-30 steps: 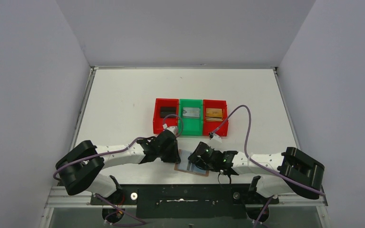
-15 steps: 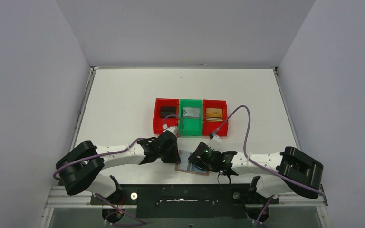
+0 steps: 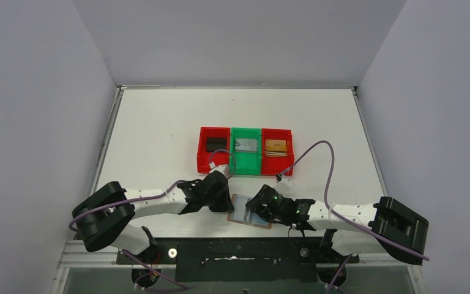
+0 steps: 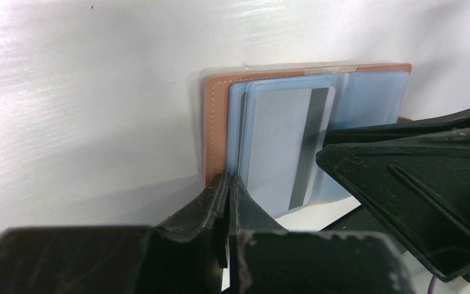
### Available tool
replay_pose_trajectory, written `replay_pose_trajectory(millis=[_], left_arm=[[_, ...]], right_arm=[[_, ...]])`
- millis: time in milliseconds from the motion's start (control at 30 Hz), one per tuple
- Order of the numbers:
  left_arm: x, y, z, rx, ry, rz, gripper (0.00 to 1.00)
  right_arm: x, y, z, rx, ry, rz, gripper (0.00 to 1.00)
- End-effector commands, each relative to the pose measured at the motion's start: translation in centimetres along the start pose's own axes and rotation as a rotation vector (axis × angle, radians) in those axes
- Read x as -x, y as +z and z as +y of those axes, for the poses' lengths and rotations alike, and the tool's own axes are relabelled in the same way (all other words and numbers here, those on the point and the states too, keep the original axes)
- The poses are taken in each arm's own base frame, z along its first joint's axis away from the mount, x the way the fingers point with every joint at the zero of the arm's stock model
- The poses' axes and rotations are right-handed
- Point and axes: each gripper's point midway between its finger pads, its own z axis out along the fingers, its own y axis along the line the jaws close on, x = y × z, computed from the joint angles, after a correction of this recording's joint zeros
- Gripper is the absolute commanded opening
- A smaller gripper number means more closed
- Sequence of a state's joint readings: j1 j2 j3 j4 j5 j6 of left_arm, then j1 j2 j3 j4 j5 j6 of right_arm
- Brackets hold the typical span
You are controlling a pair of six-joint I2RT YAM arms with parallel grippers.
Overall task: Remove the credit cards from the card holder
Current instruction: Remove the credit card from the card holder.
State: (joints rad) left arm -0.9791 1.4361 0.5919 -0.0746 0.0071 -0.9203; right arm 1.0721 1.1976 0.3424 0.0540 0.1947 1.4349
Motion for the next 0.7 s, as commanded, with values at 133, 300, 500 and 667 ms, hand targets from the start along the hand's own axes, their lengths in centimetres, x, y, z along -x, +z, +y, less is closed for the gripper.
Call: replay_pose_trajectory(millis=[133, 300, 500, 667], left_arm=[[-0.9, 0.0, 1.3, 0.045, -0.029, 0.004, 0.00], [-0.8, 0.0, 1.2, 0.043, -0.034, 0.002, 0.00], [-0.9, 0.0, 1.3, 0.043, -0.033, 0.005, 0.00], [-0.8, 0.0, 1.5, 0.054, -0.037, -0.003, 0.00]], right_arm=[[0.4, -0.4, -1.5, -0.209, -0.084, -0.033, 0.34], [-0.3, 0.2, -0.8, -0.229, -0.118, -0.016, 0.34], [-0.4, 0.4, 2.3, -0.064, -0.101, -0.015, 0.23], [-0.2, -0.7, 4.2, 0.162, -0.041, -0.015, 0.17]])
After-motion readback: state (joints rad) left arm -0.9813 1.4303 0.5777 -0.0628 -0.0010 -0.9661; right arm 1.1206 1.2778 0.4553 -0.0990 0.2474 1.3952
